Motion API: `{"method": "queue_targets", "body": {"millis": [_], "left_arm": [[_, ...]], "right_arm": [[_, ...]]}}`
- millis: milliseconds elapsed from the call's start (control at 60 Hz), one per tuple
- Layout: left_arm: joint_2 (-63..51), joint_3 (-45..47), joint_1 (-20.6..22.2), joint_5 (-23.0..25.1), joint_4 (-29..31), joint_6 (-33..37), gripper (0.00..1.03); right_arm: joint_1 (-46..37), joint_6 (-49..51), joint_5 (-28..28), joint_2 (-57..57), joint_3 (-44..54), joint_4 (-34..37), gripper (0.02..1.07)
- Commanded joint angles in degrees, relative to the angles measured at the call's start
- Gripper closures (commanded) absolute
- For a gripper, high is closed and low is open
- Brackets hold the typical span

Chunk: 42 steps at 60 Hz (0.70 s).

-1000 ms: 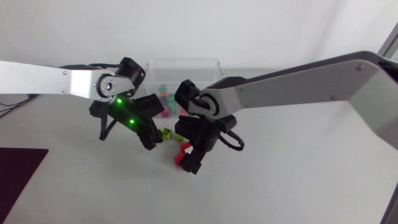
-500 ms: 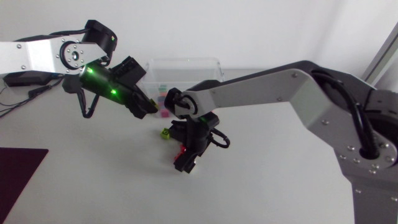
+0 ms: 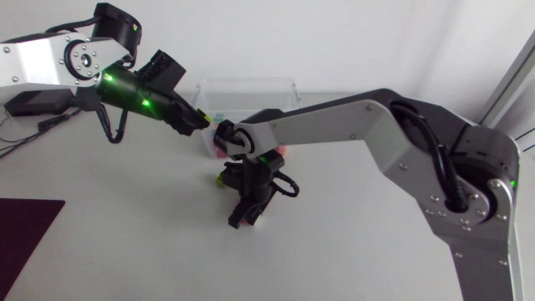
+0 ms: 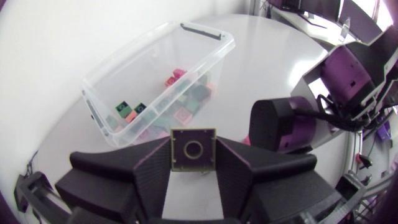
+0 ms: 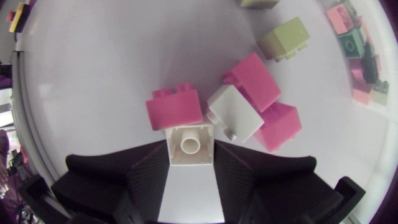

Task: Place the duplo bricks in the container

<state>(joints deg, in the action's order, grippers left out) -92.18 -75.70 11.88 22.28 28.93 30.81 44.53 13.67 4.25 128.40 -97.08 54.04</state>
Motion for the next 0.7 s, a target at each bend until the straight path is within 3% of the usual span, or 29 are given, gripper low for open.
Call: {"method": "queue_targets", "body": {"millis": [0,333,683], "left_arm": [[-0.1,-3.1,-0.5,0.7,-1.1,-2.3,0.71],[-5.8,-7.2,-0.1,0.7,-6.8,-6.6,0.71],[-15.6,-13.2,0.7,0.7,-12.4,-10.9,0.69]], "right_arm": [[0.5,-0.2,0.3,1.4,-0.2,0.6,0.88],[-0.4,1.8,2.3,-7.1,5.4,0.5,0.9],[-5.8,2.5,2.9,-16.0,4.5,2.9,0.9]]}}
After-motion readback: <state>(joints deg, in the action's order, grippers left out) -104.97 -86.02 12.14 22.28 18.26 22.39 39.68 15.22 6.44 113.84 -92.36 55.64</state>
